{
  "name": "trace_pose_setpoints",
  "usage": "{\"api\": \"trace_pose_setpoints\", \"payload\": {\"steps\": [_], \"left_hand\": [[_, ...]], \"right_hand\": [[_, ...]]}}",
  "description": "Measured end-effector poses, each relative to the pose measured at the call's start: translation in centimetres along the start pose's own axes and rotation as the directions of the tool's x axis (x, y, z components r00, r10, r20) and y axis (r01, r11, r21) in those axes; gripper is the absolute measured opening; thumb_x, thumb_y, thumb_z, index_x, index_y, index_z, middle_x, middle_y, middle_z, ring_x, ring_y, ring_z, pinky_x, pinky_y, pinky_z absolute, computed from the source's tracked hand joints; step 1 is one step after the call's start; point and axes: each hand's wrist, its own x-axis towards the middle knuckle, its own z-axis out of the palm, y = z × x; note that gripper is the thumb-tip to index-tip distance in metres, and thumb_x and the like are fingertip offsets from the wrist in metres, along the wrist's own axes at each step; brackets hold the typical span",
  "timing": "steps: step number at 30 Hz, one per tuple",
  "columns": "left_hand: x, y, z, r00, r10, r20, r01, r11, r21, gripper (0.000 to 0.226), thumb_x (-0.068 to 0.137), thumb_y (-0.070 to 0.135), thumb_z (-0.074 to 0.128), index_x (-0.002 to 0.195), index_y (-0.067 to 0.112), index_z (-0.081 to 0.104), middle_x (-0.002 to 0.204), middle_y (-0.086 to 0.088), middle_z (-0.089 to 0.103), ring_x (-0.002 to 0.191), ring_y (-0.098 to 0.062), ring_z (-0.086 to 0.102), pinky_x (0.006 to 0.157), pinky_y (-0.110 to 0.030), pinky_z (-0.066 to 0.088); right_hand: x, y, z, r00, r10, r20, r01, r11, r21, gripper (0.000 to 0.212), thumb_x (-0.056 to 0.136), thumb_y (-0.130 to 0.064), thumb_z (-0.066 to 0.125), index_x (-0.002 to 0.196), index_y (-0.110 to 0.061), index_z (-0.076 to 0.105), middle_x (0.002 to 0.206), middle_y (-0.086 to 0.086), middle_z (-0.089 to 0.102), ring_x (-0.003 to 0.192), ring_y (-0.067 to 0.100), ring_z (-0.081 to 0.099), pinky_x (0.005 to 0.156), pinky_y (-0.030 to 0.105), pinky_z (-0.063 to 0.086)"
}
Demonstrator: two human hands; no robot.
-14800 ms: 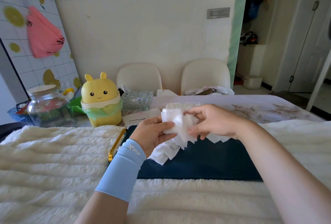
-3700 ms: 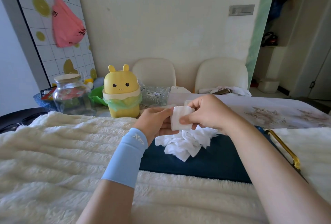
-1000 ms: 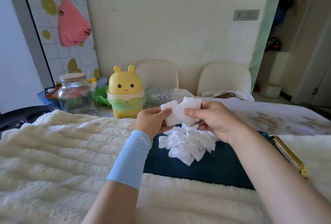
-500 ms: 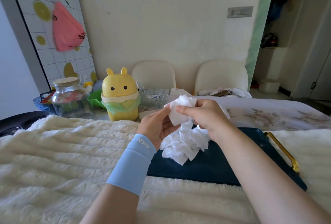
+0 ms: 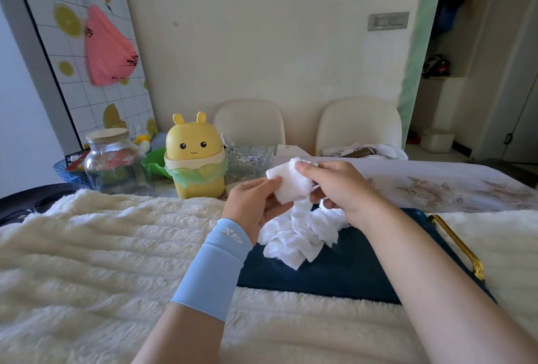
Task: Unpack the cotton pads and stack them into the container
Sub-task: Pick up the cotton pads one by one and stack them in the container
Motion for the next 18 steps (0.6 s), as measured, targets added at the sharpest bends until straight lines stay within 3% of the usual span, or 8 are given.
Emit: {"api": "trace_pose_setpoints", "payload": {"steps": [5, 10, 13, 15, 18], "left_hand": [[0.2, 0.0, -0.4, 1.000, -0.010, -0.024, 0.009, 1.000, -0.023, 0.018, 0.094, 0.009, 0.064, 0.108, -0.003, 0.065, 0.103, -0.022, 0.073, 0.083, -0.029, 0.074, 0.067, -0.032, 0.062], [0.7, -0.3, -1.0, 0.992, 0.051, -0.119, -0.035, 0.990, 0.135, 0.008, 0.095, 0.013, 0.065, 0.097, 0.008, 0.070, 0.096, -0.013, 0.075, 0.076, -0.026, 0.076, 0.081, -0.038, 0.061], [0.6, -0.3, -0.9, 0.992, 0.085, -0.091, -0.062, 0.972, 0.227, 0.009, 0.094, 0.014, 0.066, 0.090, 0.010, 0.073, 0.088, -0.010, 0.077, 0.079, -0.027, 0.076, 0.082, -0.037, 0.061], [0.3, -0.3, -0.7, 0.996, 0.087, -0.036, -0.075, 0.964, 0.255, 0.011, 0.094, 0.014, 0.065, 0.092, 0.008, 0.074, 0.089, -0.012, 0.077, 0.080, -0.025, 0.076, 0.075, -0.032, 0.062], [0.0, 0.0, -0.4, 0.997, 0.067, 0.045, -0.077, 0.963, 0.260, 0.014, 0.096, 0.011, 0.062, 0.098, 0.004, 0.074, 0.095, -0.016, 0.076, 0.085, -0.025, 0.075, 0.073, -0.030, 0.062]], "right_hand": [[0.3, 0.4, -0.7, 0.998, 0.010, -0.066, -0.004, 0.996, 0.085, 0.014, 0.089, -0.034, 0.075, 0.098, -0.024, 0.077, 0.084, -0.007, 0.072, 0.054, 0.005, 0.061, 0.052, 0.018, 0.039], [0.5, -0.2, -2.3, 0.975, -0.117, -0.187, 0.143, 0.981, 0.130, 0.006, 0.090, -0.021, 0.075, 0.094, -0.016, 0.076, 0.070, -0.004, 0.071, 0.050, 0.005, 0.060, 0.049, 0.018, 0.042], [-0.2, -1.2, -2.4, 0.981, -0.195, -0.012, 0.195, 0.972, 0.132, 0.007, 0.086, -0.014, 0.078, 0.091, -0.012, 0.075, 0.064, -0.008, 0.070, 0.050, 0.002, 0.057, 0.048, 0.017, 0.043], [-0.5, -1.5, -2.0, 0.975, -0.193, 0.107, 0.190, 0.981, 0.040, 0.011, 0.082, -0.015, 0.082, 0.089, -0.010, 0.076, 0.068, -0.002, 0.072, 0.054, 0.007, 0.059, 0.050, 0.021, 0.045], [-0.6, -1.2, -1.7, 0.968, -0.220, 0.121, 0.237, 0.960, -0.148, 0.010, 0.079, -0.019, 0.086, 0.083, -0.014, 0.077, 0.071, 0.002, 0.075, 0.058, 0.011, 0.062, 0.056, 0.024, 0.051]]}}
